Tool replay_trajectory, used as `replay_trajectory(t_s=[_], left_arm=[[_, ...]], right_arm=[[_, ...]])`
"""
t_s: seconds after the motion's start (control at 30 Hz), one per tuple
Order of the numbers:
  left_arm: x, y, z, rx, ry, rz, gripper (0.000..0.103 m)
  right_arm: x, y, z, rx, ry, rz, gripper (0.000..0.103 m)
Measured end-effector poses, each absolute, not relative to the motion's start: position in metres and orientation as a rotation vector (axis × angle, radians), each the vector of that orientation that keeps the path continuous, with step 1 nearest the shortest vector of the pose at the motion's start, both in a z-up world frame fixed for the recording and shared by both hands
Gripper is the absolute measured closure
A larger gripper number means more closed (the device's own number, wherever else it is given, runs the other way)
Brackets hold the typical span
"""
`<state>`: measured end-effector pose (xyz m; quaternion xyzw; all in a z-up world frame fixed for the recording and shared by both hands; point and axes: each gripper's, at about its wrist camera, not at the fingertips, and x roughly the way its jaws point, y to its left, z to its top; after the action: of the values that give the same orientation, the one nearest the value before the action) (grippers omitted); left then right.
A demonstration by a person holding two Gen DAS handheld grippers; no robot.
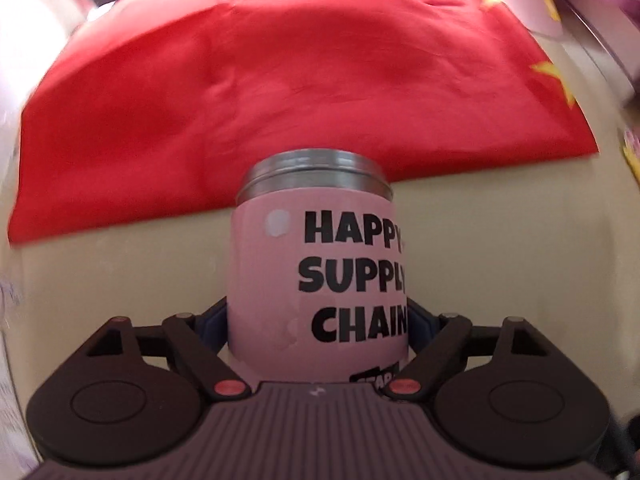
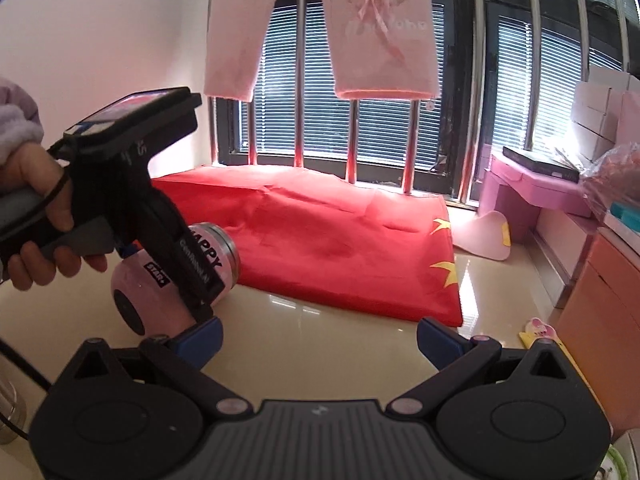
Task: Flip cup upright
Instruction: 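Close the left gripper around the pink cup's body, then lift the pink cup with the left gripper, set it down on its side, release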
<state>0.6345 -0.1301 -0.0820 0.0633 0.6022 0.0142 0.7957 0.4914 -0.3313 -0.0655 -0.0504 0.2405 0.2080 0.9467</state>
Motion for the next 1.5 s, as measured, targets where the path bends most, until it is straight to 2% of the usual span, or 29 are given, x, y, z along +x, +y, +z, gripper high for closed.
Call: replay_trajectory(t_s=[0.27,0.53,0.87,1.13,1.33,1.37,1.5], left_arm=[[0.596,-0.167,-0.055,0.195,1.281,-0.076,0.018],[0.510,-0.218,-0.023,0.273,1.243,-0.215,0.018],[0.405,-0.249,-0.057,0.436,1.259,-0.371,0.018],[0.376,-0.262,-0.071,0.601,1.171,-0.443,0.018],[0.377,-0.261,-0.069,0.561,1.188,-0.429,0.017],[0.378,-0.260,-0.068,0.549,1.186,-0.422,0.016],[0.370,-0.252,-0.048,0.489,1.119,-0.441,0.000]], right_arm=[[0.450,-0.361,-0.048,-0.067,0.464,0.360,0.000],[0.385,-0.394,-0.033,-0.045,0.439,0.309,0.000],[0.323,-0.408,-0.038,-0.078,0.496,0.309,0.000],[0.295,-0.416,-0.051,-0.087,0.553,0.272,0.000],[0.286,-0.417,-0.054,-0.069,0.565,0.259,0.000],[0.286,-0.417,-0.053,-0.068,0.567,0.259,0.000],[0.284,-0.417,-0.050,-0.071,0.571,0.261,0.000]])
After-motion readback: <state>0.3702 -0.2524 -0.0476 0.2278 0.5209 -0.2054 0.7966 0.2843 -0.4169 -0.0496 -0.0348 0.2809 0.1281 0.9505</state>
